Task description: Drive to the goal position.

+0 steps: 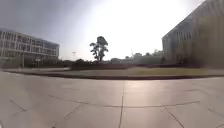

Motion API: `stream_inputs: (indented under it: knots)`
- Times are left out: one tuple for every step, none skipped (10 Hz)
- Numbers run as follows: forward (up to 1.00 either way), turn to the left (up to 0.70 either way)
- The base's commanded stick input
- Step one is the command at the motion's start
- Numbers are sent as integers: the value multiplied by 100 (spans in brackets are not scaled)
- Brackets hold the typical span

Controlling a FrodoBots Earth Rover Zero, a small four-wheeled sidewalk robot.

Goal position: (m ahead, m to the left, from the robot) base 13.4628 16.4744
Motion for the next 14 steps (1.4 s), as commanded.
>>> stream_inputs:
  knots:
    - [70,34]
    - [70,34]
    - [70,34]
    - [70,34]
    - [70,34]
    - [70,34]
    - [70,34]
    - [70,34]
    - [70,34]
    - [70,34]
    - [70,34]
    - [70,16]
    - [70,2]
    - [70,0]
